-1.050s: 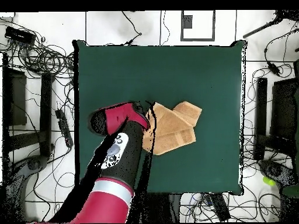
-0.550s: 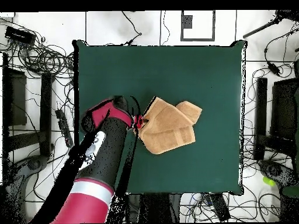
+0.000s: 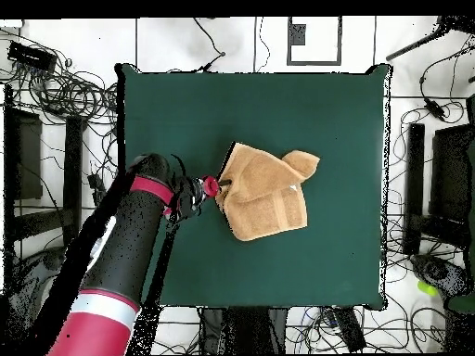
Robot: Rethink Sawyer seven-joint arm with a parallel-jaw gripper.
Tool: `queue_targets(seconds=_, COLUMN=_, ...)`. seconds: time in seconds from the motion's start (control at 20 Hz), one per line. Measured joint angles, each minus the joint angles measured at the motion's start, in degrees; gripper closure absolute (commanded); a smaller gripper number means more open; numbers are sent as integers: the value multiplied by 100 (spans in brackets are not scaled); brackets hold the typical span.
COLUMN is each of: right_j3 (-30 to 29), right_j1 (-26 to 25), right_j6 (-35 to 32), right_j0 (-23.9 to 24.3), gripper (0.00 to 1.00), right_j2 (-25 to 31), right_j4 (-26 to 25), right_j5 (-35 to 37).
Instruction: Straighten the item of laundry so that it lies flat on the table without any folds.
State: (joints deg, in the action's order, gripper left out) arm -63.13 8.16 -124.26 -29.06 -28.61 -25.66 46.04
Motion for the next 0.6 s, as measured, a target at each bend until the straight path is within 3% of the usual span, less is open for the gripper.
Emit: queue_targets(seconds=0.6, right_j3=378, right_j1=-377, right_j6=0, right_j0=-141, gripper=100, right_j2=-181, right_j4=-82, right_j5=-280)
